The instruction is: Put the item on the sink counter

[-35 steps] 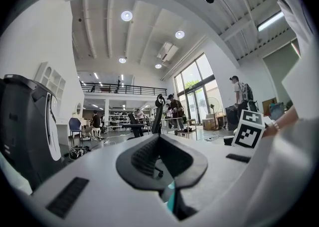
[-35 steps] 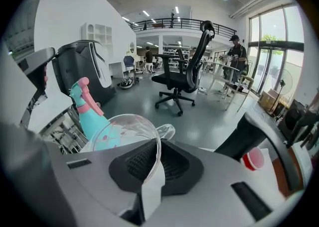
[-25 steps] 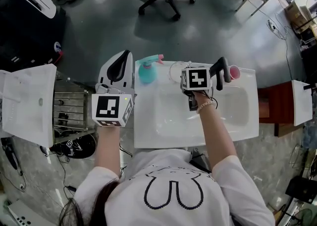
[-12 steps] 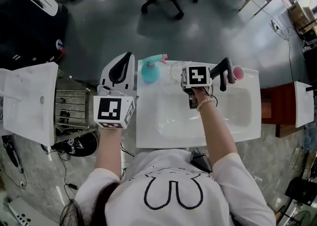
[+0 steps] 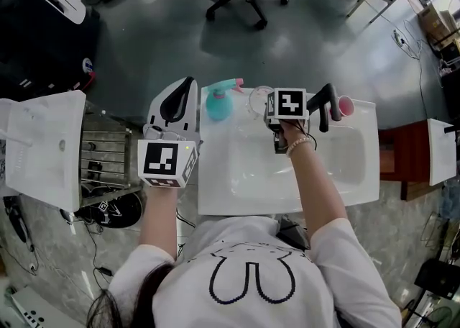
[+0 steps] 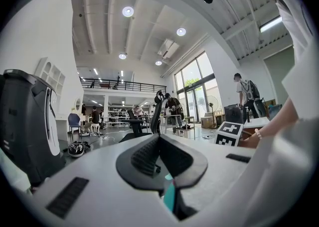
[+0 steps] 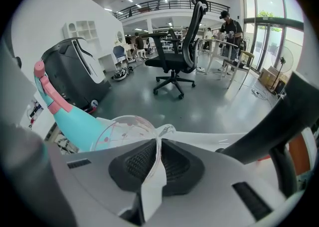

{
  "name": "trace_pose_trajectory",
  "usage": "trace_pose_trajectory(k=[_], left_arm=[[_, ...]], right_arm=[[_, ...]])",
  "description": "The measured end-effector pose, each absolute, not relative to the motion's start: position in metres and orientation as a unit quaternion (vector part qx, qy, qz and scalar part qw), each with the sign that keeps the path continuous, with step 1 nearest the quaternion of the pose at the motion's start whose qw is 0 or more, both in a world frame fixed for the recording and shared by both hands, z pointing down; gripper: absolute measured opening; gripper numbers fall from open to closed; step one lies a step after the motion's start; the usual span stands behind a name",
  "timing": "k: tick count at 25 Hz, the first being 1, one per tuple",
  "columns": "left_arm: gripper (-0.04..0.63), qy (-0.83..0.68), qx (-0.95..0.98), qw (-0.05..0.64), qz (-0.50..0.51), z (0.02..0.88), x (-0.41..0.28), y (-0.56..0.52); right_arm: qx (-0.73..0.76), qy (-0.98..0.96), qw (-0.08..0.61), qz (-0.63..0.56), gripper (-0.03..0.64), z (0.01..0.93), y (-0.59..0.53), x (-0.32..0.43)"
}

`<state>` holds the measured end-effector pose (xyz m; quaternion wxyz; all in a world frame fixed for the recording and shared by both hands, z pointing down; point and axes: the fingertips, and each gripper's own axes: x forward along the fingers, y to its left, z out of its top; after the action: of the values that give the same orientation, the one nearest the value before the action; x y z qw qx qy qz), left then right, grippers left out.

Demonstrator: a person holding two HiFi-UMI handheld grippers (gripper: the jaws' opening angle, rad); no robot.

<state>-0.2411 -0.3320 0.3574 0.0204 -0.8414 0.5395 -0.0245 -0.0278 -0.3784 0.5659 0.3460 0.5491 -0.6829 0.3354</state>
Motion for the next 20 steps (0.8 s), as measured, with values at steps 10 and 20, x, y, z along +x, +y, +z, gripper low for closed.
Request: trace_pose_trajectory(k=[10, 20], left_arm=[[0.011, 0.537, -0.843, 0.017, -0.023, 0.357, -0.241, -0.321], [0.011, 0.532, -0.846, 0.028, -0.022, 0.348, -0.238, -0.306]], right_arm=[[0.553, -0.695, 0.321, 0.328, 0.169, 0.561, -0.382, -0.034], [0.558, -0.717, 0.267, 0.322, 0.276, 0.538, -0.374, -0.040]])
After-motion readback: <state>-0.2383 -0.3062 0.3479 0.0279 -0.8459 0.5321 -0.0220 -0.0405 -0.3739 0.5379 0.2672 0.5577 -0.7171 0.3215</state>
